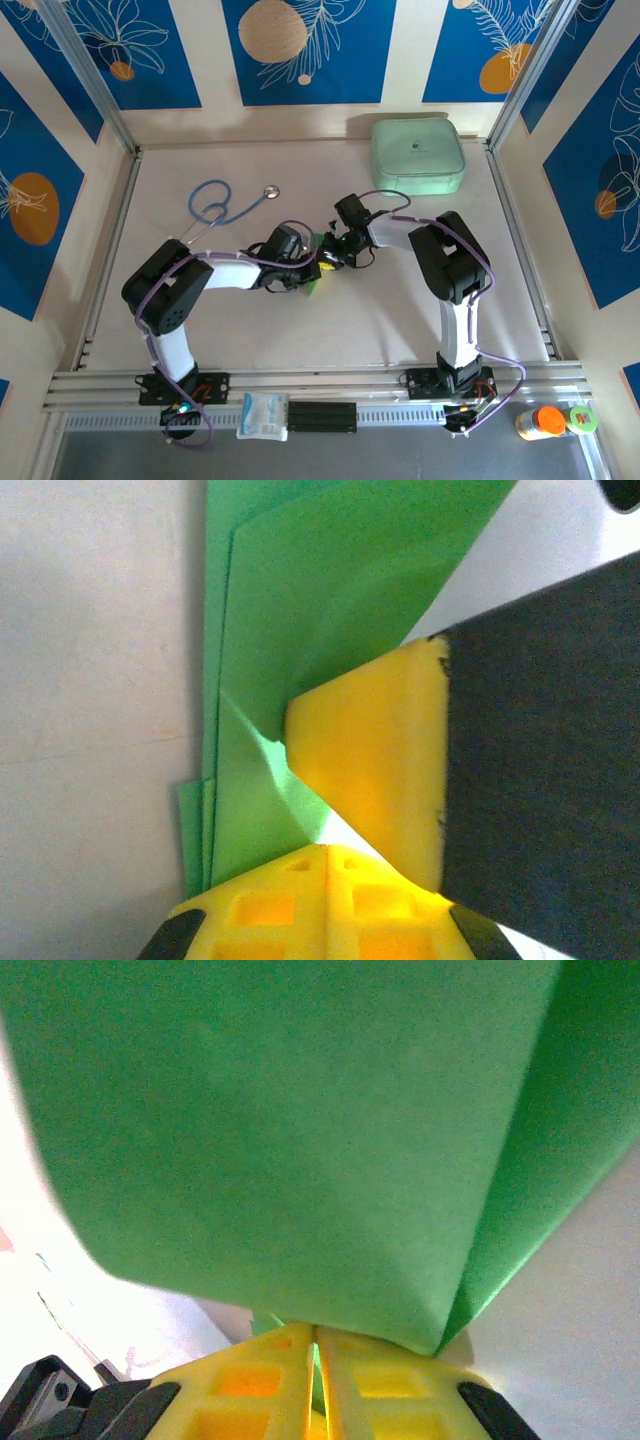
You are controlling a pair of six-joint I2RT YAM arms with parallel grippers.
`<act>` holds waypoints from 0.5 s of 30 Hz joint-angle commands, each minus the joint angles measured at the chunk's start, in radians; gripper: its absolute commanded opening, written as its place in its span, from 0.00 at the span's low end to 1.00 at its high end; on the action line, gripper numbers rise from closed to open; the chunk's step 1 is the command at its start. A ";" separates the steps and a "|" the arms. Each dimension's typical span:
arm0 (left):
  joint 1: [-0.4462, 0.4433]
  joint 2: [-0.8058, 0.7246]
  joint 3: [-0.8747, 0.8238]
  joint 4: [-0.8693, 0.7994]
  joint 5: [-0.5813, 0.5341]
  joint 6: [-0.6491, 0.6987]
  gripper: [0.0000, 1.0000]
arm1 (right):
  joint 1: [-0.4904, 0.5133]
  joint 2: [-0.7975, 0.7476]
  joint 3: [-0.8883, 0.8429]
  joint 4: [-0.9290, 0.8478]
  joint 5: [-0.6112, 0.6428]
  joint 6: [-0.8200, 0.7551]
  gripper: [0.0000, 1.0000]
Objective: Fold a paper plane with a square sheet of paper (pick it up from the middle)
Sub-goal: Fold the wing for the fifth time at the center of the table.
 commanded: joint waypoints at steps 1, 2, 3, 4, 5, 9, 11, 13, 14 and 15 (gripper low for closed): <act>-0.001 0.017 -0.010 -0.074 -0.021 0.033 0.01 | 0.001 0.055 -0.042 -0.119 0.077 0.019 0.15; -0.005 0.010 -0.018 -0.091 -0.026 0.036 0.01 | 0.000 0.056 -0.042 -0.121 0.079 0.020 0.15; -0.008 0.005 -0.029 -0.103 -0.028 0.038 0.01 | 0.001 0.057 -0.041 -0.122 0.082 0.019 0.14; -0.011 -0.001 -0.039 -0.112 -0.028 0.038 0.00 | -0.002 0.059 -0.040 -0.126 0.085 0.019 0.14; -0.016 -0.009 -0.050 -0.131 -0.028 0.038 0.00 | -0.003 0.062 -0.035 -0.131 0.089 0.018 0.14; -0.041 -0.062 -0.101 -0.185 -0.017 0.033 0.00 | -0.005 0.072 -0.027 -0.142 0.099 0.017 0.14; -0.054 -0.098 -0.124 -0.220 -0.006 0.030 0.00 | -0.005 0.072 -0.027 -0.141 0.101 0.018 0.14; -0.066 -0.133 -0.130 -0.262 0.008 0.043 0.00 | -0.004 0.073 -0.027 -0.143 0.100 0.019 0.14; -0.069 -0.151 -0.130 -0.284 0.015 0.051 0.00 | -0.003 0.070 -0.028 -0.144 0.100 0.020 0.14; -0.069 -0.168 -0.126 -0.302 0.021 0.059 0.00 | -0.002 0.068 -0.027 -0.144 0.100 0.020 0.14</act>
